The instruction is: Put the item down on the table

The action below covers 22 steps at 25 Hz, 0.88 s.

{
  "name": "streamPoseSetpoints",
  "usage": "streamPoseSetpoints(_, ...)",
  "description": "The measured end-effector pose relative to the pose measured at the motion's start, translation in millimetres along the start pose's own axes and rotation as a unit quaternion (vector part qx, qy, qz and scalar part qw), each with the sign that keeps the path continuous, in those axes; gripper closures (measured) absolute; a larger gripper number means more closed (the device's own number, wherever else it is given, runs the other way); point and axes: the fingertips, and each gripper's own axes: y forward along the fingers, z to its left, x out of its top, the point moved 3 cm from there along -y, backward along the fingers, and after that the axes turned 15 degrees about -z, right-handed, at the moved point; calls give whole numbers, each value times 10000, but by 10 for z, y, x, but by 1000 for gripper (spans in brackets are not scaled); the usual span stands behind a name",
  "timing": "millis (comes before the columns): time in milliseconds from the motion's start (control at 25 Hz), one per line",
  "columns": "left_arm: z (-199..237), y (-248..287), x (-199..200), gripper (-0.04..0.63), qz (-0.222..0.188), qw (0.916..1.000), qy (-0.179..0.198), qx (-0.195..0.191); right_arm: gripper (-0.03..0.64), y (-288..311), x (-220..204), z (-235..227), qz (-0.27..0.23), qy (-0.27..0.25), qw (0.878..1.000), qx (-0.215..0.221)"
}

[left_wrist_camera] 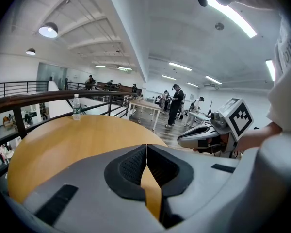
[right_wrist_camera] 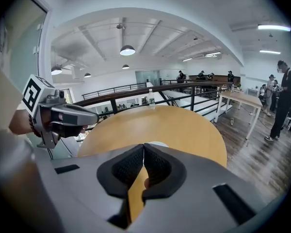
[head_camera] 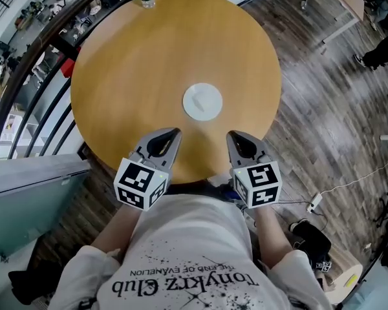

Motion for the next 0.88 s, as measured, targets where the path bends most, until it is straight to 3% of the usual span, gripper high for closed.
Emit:
streamPoseSetpoints(360,-131,35,43,571,-57,10000,-7,-49,592,36,82,131,8,-161,9996,239)
streamPoseSetpoints(880,-84,49,32,571,-78,9999,-74,-46,592,28,120,37,-34,57,9999,90)
